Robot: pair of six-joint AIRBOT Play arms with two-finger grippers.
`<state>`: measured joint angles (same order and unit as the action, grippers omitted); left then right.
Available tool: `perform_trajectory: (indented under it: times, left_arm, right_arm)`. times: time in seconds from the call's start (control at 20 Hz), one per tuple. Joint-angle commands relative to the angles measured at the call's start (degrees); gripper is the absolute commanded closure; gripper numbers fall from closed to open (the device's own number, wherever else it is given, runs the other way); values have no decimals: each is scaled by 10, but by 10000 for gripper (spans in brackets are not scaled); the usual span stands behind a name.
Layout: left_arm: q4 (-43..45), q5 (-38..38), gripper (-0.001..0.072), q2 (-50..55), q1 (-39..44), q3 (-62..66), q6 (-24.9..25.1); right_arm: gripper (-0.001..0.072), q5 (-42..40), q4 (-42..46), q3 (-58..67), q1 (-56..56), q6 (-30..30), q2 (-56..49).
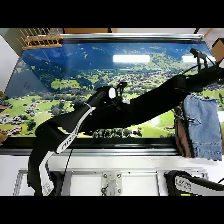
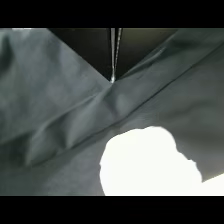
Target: Fold the clothes and pants, and hang the long-sleeved shirts on hangers.
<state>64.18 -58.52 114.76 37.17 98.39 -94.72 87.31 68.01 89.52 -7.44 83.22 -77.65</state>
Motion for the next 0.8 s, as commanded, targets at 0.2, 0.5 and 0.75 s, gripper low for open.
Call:
perform_trajectory:
  times: [0.2, 0.5, 0.75]
  left_arm:
    - [-12, -2, 700, 24, 12, 28, -3]
    - [-11, -6, 700, -5, -19, 28, -3]
    - [-7, -40, 700, -72, -119, 28, 5]
  right_arm:
    - [699, 15, 3, 60, 87, 37, 5]
    - [699, 4, -1, 66, 155, 54, 4]
    - [699, -55, -35, 66, 233, 71, -5]
